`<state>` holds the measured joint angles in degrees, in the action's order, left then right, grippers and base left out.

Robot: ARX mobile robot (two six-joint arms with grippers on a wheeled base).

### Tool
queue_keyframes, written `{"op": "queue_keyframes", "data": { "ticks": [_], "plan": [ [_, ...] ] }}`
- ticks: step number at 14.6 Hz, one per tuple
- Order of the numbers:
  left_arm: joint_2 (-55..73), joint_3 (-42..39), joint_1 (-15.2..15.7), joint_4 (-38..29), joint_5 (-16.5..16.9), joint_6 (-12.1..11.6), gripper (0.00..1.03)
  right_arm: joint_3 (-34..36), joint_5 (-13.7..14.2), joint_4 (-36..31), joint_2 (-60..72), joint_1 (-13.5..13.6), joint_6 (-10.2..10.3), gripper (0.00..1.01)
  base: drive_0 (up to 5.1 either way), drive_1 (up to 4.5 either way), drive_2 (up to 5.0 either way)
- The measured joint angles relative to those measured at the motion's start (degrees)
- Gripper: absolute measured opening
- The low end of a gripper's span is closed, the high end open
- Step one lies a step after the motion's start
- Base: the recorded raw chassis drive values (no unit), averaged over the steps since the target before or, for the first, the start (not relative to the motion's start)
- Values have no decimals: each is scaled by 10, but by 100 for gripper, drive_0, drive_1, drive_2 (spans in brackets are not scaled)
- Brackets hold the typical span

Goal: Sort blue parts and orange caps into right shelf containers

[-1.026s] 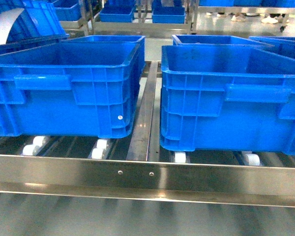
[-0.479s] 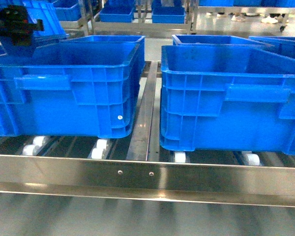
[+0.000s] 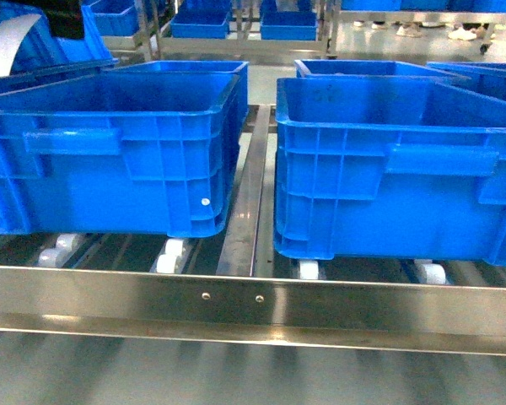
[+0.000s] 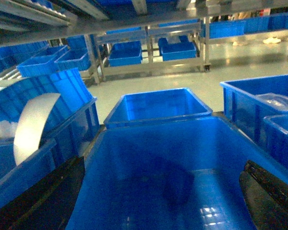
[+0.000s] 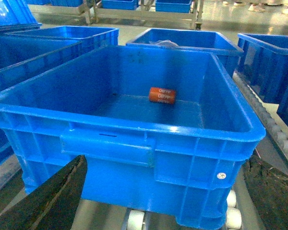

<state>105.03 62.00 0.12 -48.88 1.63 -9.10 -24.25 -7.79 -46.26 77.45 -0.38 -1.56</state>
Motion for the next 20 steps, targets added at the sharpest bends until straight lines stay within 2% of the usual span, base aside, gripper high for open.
{"op": "queue_keyframes", "data": {
  "ticks": [1,2,3,4,6,8,10,12,13,15,20],
  "plan": [
    [-46,-70,0,-15,-15,7,96,9,28,-51,4,1,3,93,0,0,0],
    [-55,-118,0,-34,-16,41,83,35,67,-98,-9,1,6,80,0,0,0],
    [-70,-194,1,-46,-17,64,69,68,77,-99,-39,1,7,67,0,0,0],
    [-111,-263,1,-70,-17,77,53,102,77,-90,-73,1,7,49,0,0,0],
    [-190,-326,0,-101,-17,86,29,136,77,-76,-125,1,7,26,0,0,0],
    [-231,-401,0,-101,-17,87,4,163,77,-54,-173,1,7,2,0,0,0],
    [-296,-459,0,-99,-17,89,2,200,77,-68,-201,1,9,2,0,0,0],
    [-358,-506,0,-81,-17,89,2,224,77,-8,-275,1,10,2,0,0,0],
    [-375,-536,0,-111,-17,89,2,226,78,26,-318,1,10,2,0,0,0],
    [-423,-575,0,-70,-17,89,2,235,78,85,-381,1,10,2,0,0,0],
    [-583,-605,0,47,-17,89,2,235,78,197,-506,1,11,2,0,0,0]
  ]
}}
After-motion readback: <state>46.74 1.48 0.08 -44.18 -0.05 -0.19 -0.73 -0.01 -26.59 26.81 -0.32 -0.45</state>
